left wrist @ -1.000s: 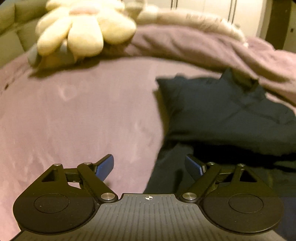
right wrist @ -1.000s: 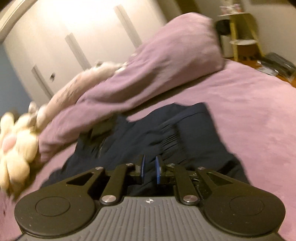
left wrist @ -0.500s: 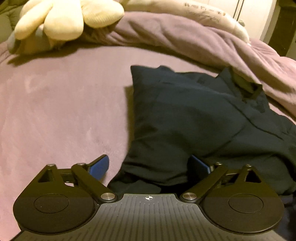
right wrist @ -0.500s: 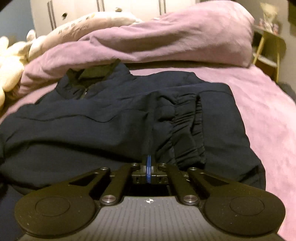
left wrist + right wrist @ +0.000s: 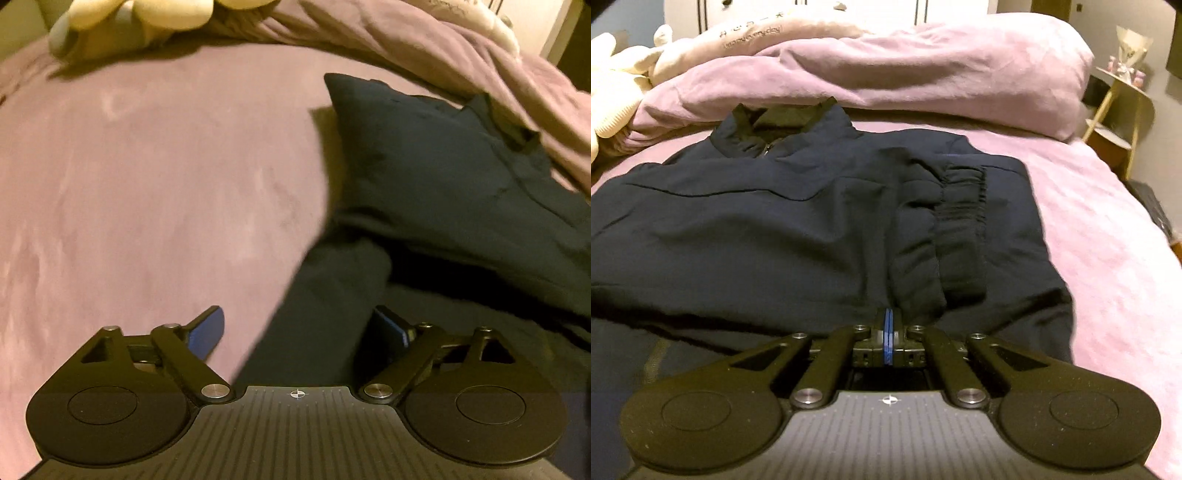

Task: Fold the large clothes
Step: 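Open the right tool to release the folded side, then move both open tools to the hem of the folded jacket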

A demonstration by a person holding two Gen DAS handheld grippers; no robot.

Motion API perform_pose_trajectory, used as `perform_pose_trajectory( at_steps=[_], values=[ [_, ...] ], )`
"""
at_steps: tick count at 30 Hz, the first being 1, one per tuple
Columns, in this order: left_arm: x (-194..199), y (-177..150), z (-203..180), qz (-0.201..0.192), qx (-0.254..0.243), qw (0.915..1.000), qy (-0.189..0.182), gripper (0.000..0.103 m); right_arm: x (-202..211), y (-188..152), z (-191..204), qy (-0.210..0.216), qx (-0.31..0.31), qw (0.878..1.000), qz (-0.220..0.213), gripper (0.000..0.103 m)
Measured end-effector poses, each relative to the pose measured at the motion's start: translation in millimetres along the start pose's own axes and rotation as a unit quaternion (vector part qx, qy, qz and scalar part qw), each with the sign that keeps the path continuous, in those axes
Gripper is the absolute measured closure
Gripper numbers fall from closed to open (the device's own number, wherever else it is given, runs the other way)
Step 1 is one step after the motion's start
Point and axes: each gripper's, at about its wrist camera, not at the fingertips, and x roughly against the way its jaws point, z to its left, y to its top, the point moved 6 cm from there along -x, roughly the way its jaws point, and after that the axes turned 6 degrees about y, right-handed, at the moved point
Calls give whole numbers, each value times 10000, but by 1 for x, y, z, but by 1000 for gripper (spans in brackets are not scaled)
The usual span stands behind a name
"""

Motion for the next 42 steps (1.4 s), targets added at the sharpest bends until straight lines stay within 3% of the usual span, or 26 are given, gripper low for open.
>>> perform_pose_trajectory(
  at_steps=[4,7,9,13,16,17,22,31,36,40,42],
  values=[
    [34,-33,12,-131,-436,9988,-173,12,47,-25,-13,291,-358,9989,-36,92],
    [63,-70,36,-117,-606,9976,-297,12,101,-75,-31,619,-518,9967,-42,84],
    [80,-98,55,5,-513,9979,-395,11,135,-111,-49,720,-672,9951,-2,73],
    [109,-149,101,196,-107,9990,-381,10,197,-191,-95,644,-1133,9913,188,65],
    [124,-176,116,280,-65,9985,-467,9,226,-229,-118,769,-1479,9858,191,51],
    [127,-183,118,270,-67,9979,-587,9,231,-237,-123,801,-1562,9843,187,43],
    [124,-197,127,433,293,9961,-713,9,240,-250,-127,1386,-2029,9693,-18,36],
    [121,-202,135,509,417,9935,-924,10,222,-247,-126,1361,-2080,9683,236,36],
    [123,-204,140,633,646,9880,-1251,21,223,-255,-140,1411,-2437,9589,337,44],
    [122,-204,143,669,656,9876,-1262,28,218,-260,-137,1471,-2233,9620,548,51],
    [123,-203,145,658,615,9878,-1272,36,219,-259,-140,1598,-2306,9580,595,63]
  ],
)
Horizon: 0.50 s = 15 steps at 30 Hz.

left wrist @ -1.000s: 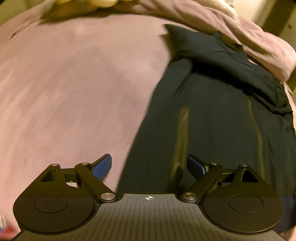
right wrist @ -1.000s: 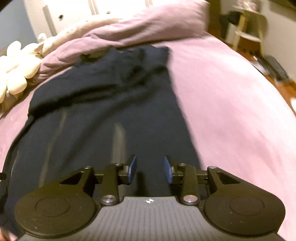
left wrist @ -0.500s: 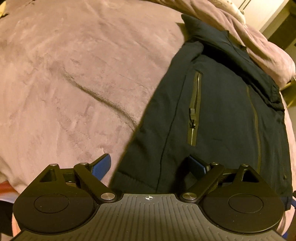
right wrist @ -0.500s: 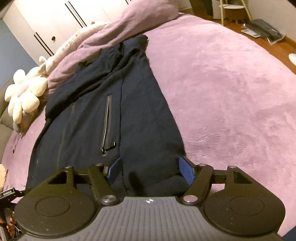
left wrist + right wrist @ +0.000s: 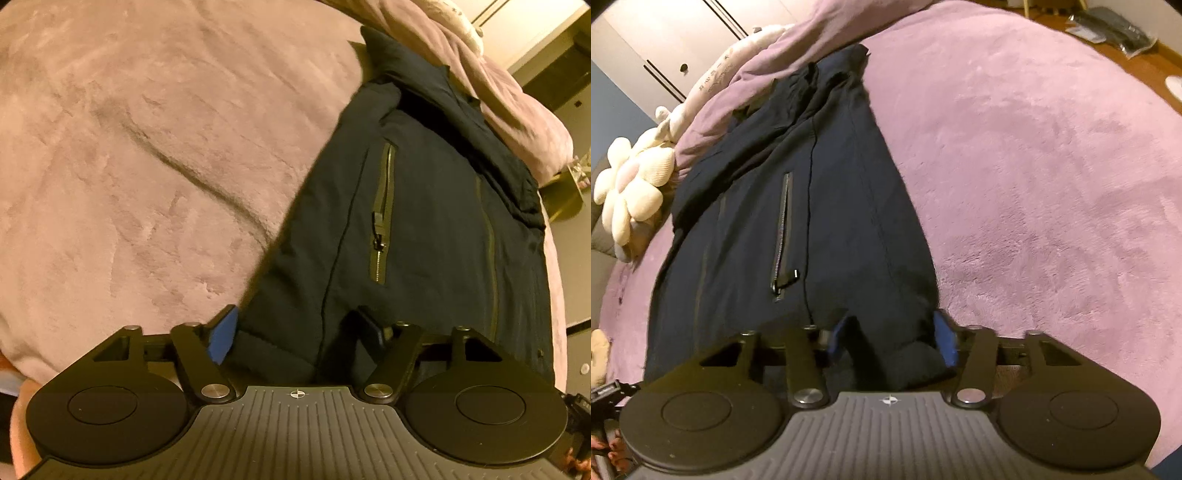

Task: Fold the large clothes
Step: 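Move both open tools to the hem of the folded jacket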

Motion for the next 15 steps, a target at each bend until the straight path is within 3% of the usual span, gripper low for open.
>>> perform_pose_trajectory(
  at_steps=[2,7,12,15],
  values=[
    [2,1,2,-12,-18,10000,-3,41,4,1,-5,255,-257,9993,12,64],
    [5,3,7,-18,103,9998,-159,43,7,1,-17,177,-430,9989,5,58],
    [-4,4,12,55,414,9989,-229,38,5,-1,-21,149,-481,9987,77,53],
    [-6,5,9,82,354,9991,-217,35,5,1,-22,150,-527,9985,91,51]
  ],
)
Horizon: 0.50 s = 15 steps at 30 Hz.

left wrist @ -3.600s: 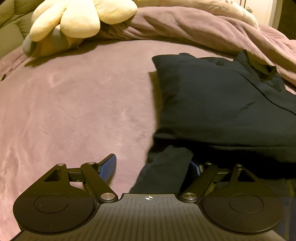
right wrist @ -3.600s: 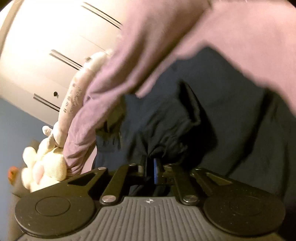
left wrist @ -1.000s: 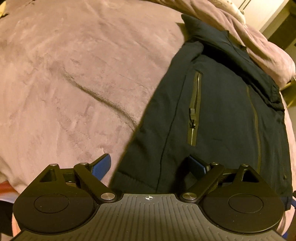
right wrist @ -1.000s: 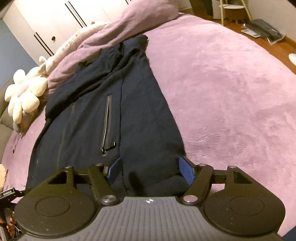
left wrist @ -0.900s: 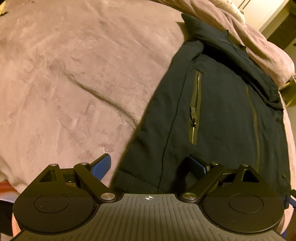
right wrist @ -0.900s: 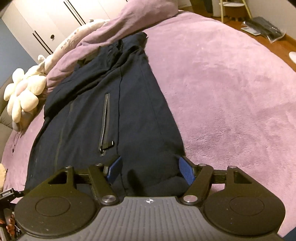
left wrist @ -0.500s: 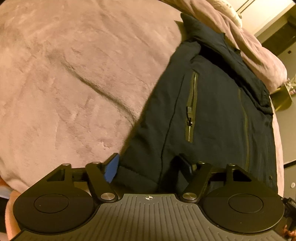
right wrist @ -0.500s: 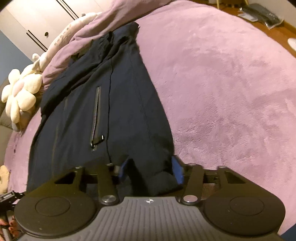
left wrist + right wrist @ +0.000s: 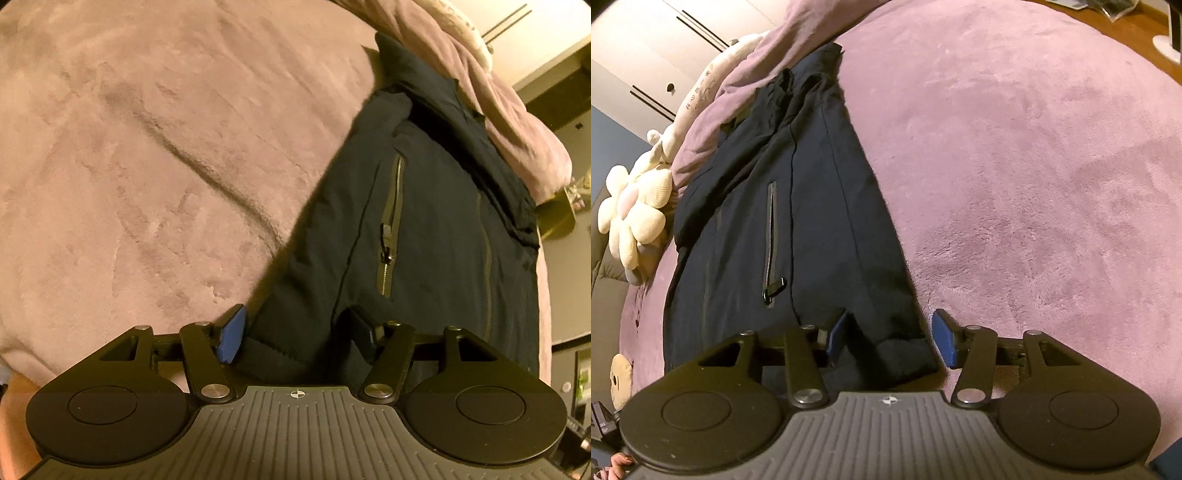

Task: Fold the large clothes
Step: 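Move both open tools to the hem of the folded jacket, then close the left tool on the jacket hem while the right tool grasps beside it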

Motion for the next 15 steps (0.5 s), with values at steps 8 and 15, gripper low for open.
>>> perform_pose_trajectory(
  at_steps=[8,15],
  values=[
    [2,-1,-8,113,-547,9984,-2,48,-9,1,8,106,204,9995,212,60],
    [18,7,-20,-52,-810,9960,-379,69,-8,3,7,973,-395,9939,321,75]
  ],
)
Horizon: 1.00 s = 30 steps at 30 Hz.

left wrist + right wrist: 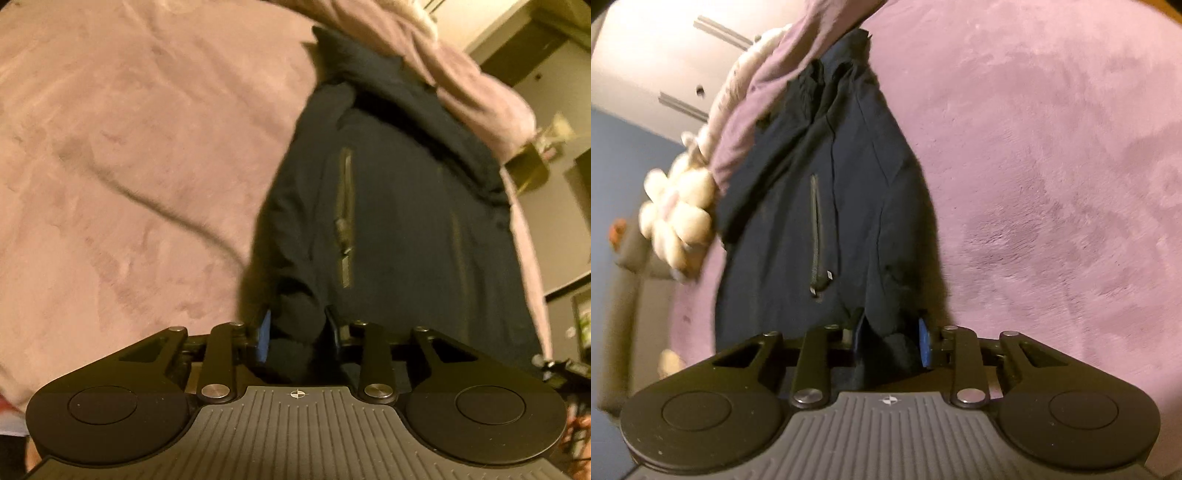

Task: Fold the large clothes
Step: 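Close the left tool on the jacket hem while the right tool grasps beside it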

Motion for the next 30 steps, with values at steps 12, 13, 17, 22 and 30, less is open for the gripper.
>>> perform_pose_trajectory(
  at_steps=[12,13,17,22,30],
  values=[
    [-19,6,-5,387,-100,9991,-143,72,-14,1,10,-124,293,9994,148,80],
    [-18,8,-5,421,-41,9989,-215,73,-14,3,15,-41,327,9994,114,81],
    [2,35,-18,42,306,9970,-715,79,-11,27,42,479,439,9977,-217,82],
    [14,99,-52,-648,344,9927,-960,82,-22,87,79,885,463,9916,-824,82],
    [-49,204,-69,-958,1184,9858,-709,82,-79,192,108,442,436,9880,-1416,82]
  ],
)
